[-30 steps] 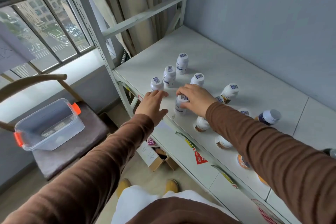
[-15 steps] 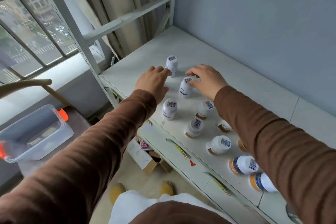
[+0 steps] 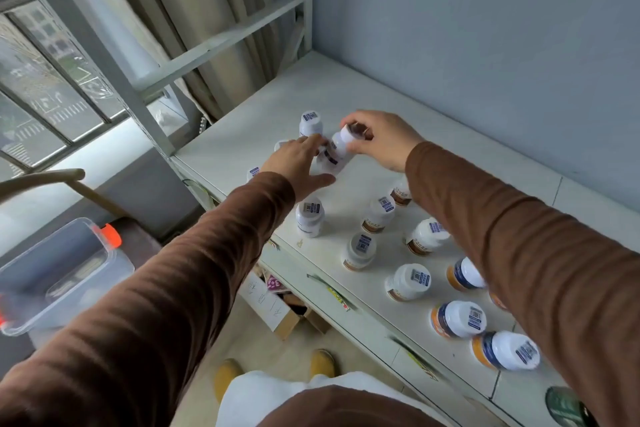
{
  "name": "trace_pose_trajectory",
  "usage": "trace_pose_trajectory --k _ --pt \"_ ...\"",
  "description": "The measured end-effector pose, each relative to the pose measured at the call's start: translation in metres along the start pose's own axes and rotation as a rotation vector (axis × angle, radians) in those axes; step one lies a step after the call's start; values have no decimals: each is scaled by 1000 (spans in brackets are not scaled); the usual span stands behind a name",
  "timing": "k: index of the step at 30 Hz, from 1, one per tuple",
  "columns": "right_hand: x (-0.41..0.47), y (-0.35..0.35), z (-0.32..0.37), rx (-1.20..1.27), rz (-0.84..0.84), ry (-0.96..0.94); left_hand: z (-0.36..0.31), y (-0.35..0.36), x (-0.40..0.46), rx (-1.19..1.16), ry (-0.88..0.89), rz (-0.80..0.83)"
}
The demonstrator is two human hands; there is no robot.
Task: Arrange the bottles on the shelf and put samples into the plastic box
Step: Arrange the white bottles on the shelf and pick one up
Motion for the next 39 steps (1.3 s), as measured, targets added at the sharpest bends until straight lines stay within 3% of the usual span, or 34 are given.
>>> trace_pose_trajectory --k 3,5,7,10,12,15,20,25,29,35,39 --pt "-2 -30 6 201 -59 56 -11 -9 -1 -388 51 -116" --pt "-4 -42 17 338 -111 127 -20 -14 1 -688 -2 -98" --pt "-5 -50 27 347 -176 184 -28 -17 2 -1020 -95 -2" --pt "-8 -56 42 351 -199 203 -41 -20 -5 -1557 -260 295" --pt "-10 -58 51 440 -207 172 -49 -24 -12 -1717 -279 441" --pt "-15 -60 59 479 -245 128 -56 -26 -17 -1792 -275 477" --pt "-20 -66 52 404 -241 59 -56 -32 -19 -1651 -251 407" --pt "-25 -58 41 366 -177 -11 -51 -33 -11 -875 -101 33" --pt "-27 -43 32 222 -180 -22 -44 -26 -7 -520 -85 -200" --pt "-22 -16 24 -5 -57 3 -19 -18 -10 -233 -91 -80" --pt "-20 14 18 -96 75 22 -1 -36 -16 -135 -88 -134"
Point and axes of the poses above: each hand's wrist, its own x-axis towards the middle knuckle, its own y-axis out of the palm, z = x × y, the point moved 3 cm from there along x, towards the middle knuckle, and after that the axes turned 10 degrees about -x, right-handed, at the moved point
